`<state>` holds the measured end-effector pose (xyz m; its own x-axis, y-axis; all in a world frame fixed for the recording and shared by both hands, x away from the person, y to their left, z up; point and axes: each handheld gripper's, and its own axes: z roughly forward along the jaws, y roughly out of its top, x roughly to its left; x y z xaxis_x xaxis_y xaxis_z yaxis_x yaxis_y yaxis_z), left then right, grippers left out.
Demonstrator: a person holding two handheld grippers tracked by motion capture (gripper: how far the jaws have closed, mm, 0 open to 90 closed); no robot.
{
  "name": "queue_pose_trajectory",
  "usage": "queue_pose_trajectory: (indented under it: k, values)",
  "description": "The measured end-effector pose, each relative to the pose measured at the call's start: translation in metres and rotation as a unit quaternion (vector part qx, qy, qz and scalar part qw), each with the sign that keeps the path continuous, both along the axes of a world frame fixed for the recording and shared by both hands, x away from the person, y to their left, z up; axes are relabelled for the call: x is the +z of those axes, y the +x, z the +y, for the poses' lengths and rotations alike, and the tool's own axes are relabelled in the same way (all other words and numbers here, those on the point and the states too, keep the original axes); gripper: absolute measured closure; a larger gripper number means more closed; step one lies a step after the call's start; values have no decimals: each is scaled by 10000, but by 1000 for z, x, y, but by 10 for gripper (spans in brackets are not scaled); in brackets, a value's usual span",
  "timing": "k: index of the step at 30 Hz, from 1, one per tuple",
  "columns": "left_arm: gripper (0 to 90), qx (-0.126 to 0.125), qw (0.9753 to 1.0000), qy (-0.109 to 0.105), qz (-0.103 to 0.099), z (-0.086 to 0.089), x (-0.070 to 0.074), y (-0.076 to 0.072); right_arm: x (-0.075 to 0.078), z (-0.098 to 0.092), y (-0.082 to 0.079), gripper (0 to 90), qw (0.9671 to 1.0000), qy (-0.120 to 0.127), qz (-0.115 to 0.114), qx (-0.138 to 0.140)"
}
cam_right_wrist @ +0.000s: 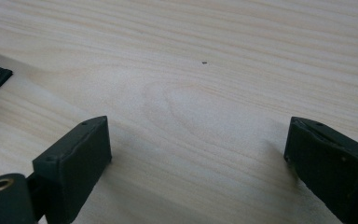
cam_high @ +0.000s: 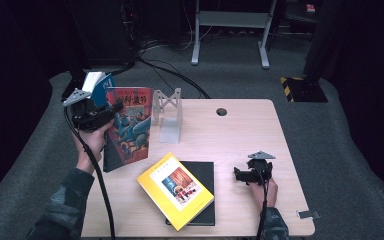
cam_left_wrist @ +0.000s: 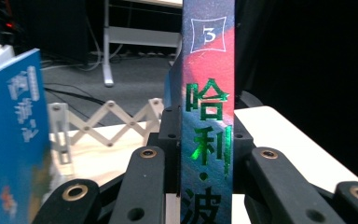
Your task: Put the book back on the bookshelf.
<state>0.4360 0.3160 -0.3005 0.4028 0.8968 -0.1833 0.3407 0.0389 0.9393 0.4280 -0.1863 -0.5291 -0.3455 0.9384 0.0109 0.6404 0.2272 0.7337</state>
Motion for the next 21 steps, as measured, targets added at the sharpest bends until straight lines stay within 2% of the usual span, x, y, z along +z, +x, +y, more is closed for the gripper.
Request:
queue_pose_trajectory:
  k: [3,6,8,10,11,16,21]
  values:
    - [745,87,9999,48,-14,3,0,-1,0,0,0,63,10000,1,1,1]
    - [745,332,9993,126,-87,8,1,-2,0,0,0,65,10000,7,-1,-10]
    - [745,393,9991,141,-119,9,1,-2,0,0,0,65,10000,6,1,-9]
    - [745,563,9980,238,-160,14,0,-2,0,0,0,66,10000,4,-3,-8]
    - [745,563,9980,238,-160,14,0,-2,0,0,0,66,10000,4,-3,-8]
    - [745,899,9952,307,-240,23,-2,-3,0,0,0,67,10000,4,-5,-11]
    - [745,1078,9931,351,-314,27,-4,-3,0,0,0,67,10000,2,-3,-10]
